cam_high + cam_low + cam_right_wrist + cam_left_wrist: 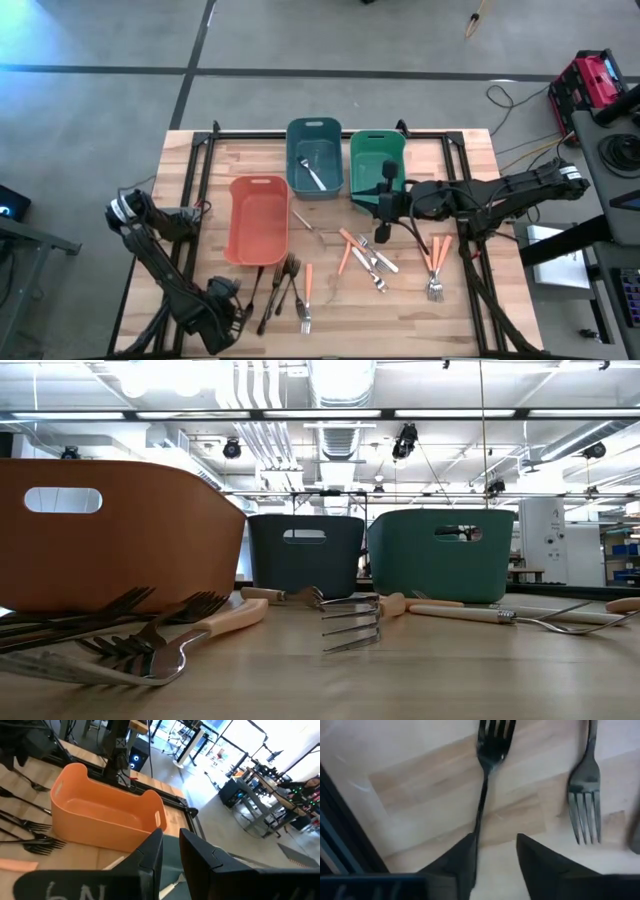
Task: Sort silverware by color (type)
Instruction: Put the black fork into the orange bin
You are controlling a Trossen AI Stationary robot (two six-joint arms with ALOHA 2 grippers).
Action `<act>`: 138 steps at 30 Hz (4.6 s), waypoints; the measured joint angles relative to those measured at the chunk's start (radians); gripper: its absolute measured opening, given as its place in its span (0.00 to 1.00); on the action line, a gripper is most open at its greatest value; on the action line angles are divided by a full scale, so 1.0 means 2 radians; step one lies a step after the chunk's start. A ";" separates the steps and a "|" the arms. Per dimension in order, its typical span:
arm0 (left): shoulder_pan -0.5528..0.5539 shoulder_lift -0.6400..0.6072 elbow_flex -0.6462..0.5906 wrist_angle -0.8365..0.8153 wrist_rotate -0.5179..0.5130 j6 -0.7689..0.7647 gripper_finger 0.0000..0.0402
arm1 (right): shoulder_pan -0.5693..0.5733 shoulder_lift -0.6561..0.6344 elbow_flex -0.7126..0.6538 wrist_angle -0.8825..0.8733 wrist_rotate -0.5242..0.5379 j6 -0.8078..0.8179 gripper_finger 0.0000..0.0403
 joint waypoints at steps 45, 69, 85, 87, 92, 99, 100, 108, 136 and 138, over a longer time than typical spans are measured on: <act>0.006 0.045 0.201 -0.145 -0.063 -0.004 0.00 | -0.001 -0.003 0.000 -0.009 0.001 -0.041 0.14; 0.228 -0.056 0.333 -0.328 -0.293 0.368 0.00 | -0.005 -0.040 0.084 -0.188 0.000 -0.021 0.14; 0.400 -0.193 0.102 -0.144 -0.261 0.515 0.00 | -0.005 -0.093 0.050 -0.188 0.000 0.002 0.14; 0.403 -0.204 0.067 -0.124 -0.254 0.502 0.00 | -0.005 -0.092 0.049 -0.187 0.000 0.002 0.14; 0.404 -0.209 -0.005 -0.063 -0.230 0.465 0.00 | -0.009 -0.091 0.048 -0.183 0.000 0.001 0.14; 0.405 -0.179 -0.049 -0.050 -0.205 0.428 0.00 | -0.029 -0.091 0.048 -0.182 0.000 0.007 0.14; 0.405 -0.175 -0.049 -0.048 -0.205 0.426 0.00 | -0.031 -0.090 0.048 -0.182 0.000 0.010 0.14; 0.405 -0.125 -0.049 -0.053 -0.174 0.424 0.00 | -0.043 -0.089 0.047 -0.184 0.000 0.019 0.14; 0.440 -0.096 -0.076 -0.061 -0.122 0.345 0.00 | -0.043 -0.088 0.047 -0.185 0.000 0.028 0.14; 0.443 -0.094 -0.076 -0.059 -0.121 0.345 0.00 | -0.043 -0.088 0.047 -0.185 0.000 0.028 0.14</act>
